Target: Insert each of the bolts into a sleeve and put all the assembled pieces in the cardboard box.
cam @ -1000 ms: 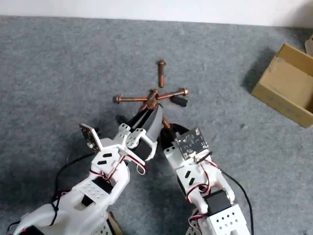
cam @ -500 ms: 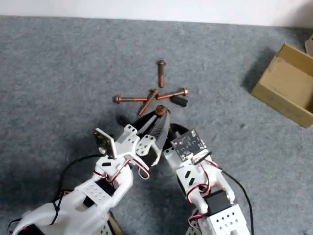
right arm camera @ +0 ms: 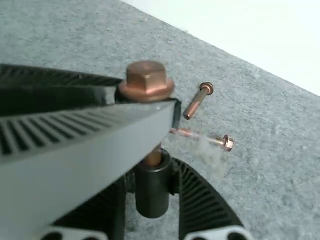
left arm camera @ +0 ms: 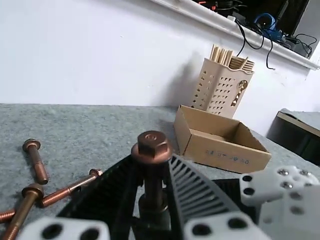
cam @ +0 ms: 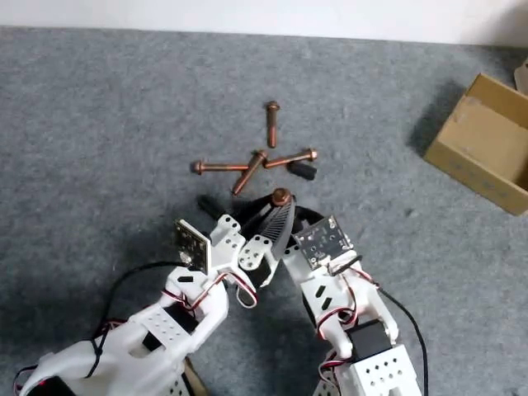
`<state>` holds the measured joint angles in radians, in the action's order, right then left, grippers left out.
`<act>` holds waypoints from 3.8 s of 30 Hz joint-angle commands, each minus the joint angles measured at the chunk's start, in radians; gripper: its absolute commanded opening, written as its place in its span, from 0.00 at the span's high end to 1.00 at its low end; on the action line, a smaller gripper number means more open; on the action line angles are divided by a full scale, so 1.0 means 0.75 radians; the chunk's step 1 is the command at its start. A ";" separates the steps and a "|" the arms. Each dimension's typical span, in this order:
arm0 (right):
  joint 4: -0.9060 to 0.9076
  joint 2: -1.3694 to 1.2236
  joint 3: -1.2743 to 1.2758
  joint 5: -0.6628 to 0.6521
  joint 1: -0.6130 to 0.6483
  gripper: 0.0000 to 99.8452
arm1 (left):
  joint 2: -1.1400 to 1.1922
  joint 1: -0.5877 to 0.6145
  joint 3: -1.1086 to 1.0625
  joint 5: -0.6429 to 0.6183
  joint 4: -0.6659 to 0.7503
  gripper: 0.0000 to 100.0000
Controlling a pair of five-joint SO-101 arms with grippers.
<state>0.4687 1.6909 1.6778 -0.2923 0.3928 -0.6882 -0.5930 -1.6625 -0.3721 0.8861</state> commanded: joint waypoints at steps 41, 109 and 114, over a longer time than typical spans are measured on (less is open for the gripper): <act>-0.181 0.034 0.134 0.088 -0.118 1.00 | -0.026 -0.007 0.013 0.043 -0.250 0.81; 0.263 -0.654 -0.674 0.082 -0.834 1.00 | -0.015 0.157 0.150 0.108 -0.591 0.96; 0.265 -1.028 -0.995 0.086 -0.909 1.00 | -0.015 0.159 0.150 0.108 -0.589 0.96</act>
<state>0.6667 1.0526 1.1178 -0.2401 -0.2516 -0.6882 -0.4841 -1.6011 -0.2923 0.4503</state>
